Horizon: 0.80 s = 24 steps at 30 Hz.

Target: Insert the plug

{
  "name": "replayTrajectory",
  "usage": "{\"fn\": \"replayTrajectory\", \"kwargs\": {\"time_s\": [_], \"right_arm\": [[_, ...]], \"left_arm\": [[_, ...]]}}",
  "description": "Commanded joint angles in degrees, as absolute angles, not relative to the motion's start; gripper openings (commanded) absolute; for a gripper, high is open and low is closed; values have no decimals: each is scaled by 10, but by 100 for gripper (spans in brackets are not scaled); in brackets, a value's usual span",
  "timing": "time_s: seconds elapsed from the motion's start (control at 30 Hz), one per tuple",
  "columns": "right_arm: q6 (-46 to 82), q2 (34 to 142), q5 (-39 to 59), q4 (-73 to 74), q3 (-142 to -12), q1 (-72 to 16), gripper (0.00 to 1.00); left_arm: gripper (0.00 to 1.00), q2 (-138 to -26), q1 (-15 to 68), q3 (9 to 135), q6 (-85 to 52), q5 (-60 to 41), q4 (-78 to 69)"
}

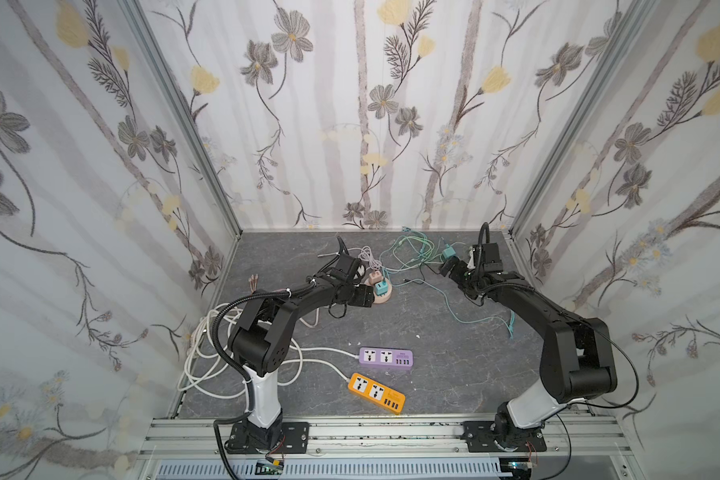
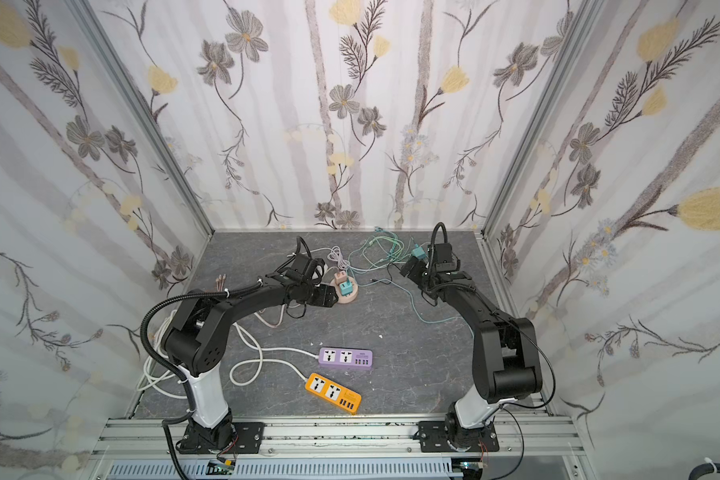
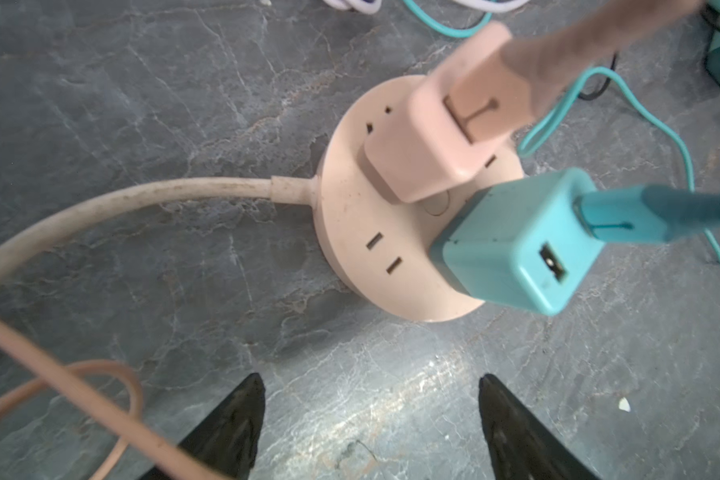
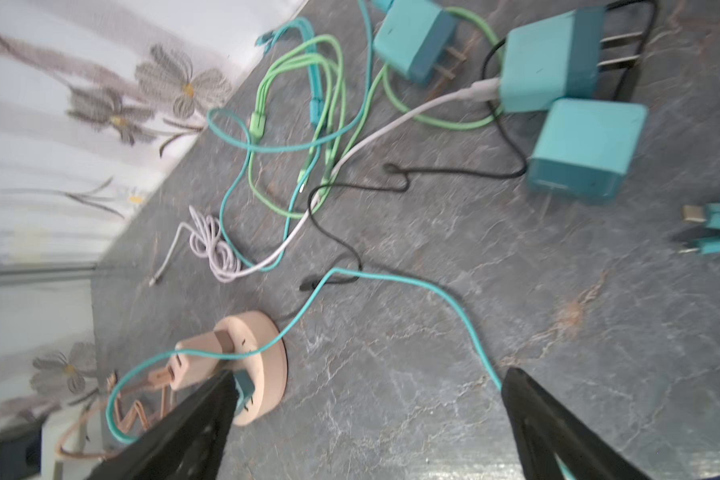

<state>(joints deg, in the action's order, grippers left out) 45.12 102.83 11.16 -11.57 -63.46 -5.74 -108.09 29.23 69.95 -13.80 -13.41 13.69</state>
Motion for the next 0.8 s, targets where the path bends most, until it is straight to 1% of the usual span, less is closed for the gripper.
{"fn": "replayTrajectory", "kwargs": {"time_s": [0.0,0.1,0.23,0.4,0.63,0.73,0.77], "right_arm": [[554,1060,171,-65,-636,-23,99],[609,1085,178,-10,-640,-11,99],[662,1113,183,27,-655,-12,99],[736,1149,158,87,-650,-12,99],[817,1203,149,167,-657,-16,99],[825,1221,131,195,-663,-17,96],[822,1223,119,199,-665,-17,93]], "left_arm": [[85,-1067,295,684,-161,-141,124],[88,-1055,295,669,-180,-135,107],[92,-1037,295,652,-198,-131,89],[100,-1005,296,628,-207,-127,69],[100,-946,296,597,-216,-102,65],[100,-923,304,581,-216,-99,67],[100,-914,312,574,-209,-87,71]]}}
